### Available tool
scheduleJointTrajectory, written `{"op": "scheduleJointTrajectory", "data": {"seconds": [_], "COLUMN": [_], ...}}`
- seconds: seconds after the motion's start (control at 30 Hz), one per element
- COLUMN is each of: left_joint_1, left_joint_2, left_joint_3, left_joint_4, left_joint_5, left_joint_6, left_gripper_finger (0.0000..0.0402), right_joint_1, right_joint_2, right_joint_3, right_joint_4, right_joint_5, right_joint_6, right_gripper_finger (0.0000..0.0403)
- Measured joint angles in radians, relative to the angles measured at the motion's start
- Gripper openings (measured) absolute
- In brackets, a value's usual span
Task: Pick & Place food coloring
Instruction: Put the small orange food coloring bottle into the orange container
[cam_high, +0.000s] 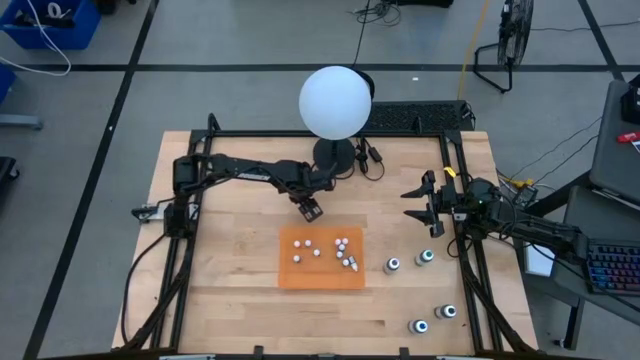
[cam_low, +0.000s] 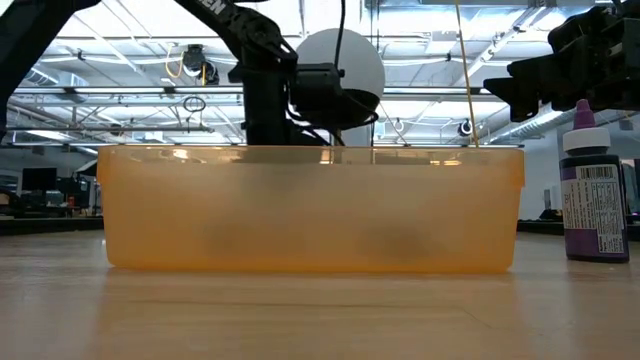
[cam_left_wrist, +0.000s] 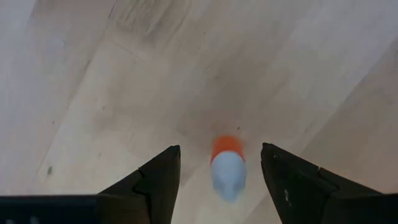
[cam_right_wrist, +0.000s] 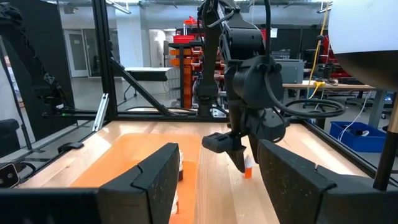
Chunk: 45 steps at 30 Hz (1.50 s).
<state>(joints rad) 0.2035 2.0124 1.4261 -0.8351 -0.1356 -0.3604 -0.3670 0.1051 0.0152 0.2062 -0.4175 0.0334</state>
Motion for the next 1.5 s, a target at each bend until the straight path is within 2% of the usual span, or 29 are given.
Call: {"op": "scheduleJointTrajectory", "data": {"seconds": [0.77,0.9,1.07,1.1,1.3,1.5], "left_joint_1": [0.000,0.000,0.000,0.000,-0.015,-0.114], "left_joint_2": [0.015,0.015,0.014,0.014,-0.024,-0.112], "left_joint_3": [0.000,0.000,0.000,0.000,0.013,0.094], "left_joint_4": [0.021,0.017,0.017,0.017,-0.032,-0.161], "left_joint_5": [0.031,0.031,0.031,0.031,0.026,-0.022], "left_joint_6": [0.019,0.027,0.062,0.067,0.067,0.001], "left_gripper_finger": [0.0172,0.0143,0.0068,0.0064,0.0064,0.0064], "right_joint_1": [0.000,0.000,0.000,0.000,0.000,0.000], "right_joint_2": [0.000,0.000,0.000,0.000,0.000,0.000], "right_joint_3": [0.000,0.000,0.000,0.000,0.000,0.000], "right_joint_4": [0.000,0.000,0.000,0.000,0.000,0.000], "right_joint_5": [0.000,0.000,0.000,0.000,0.000,0.000], "right_joint_6": [0.000,0.000,0.000,0.000,0.000,0.000], "right_gripper_finger": [0.0208,0.0207,0.0207,0.0207,0.0208,0.0206]}}
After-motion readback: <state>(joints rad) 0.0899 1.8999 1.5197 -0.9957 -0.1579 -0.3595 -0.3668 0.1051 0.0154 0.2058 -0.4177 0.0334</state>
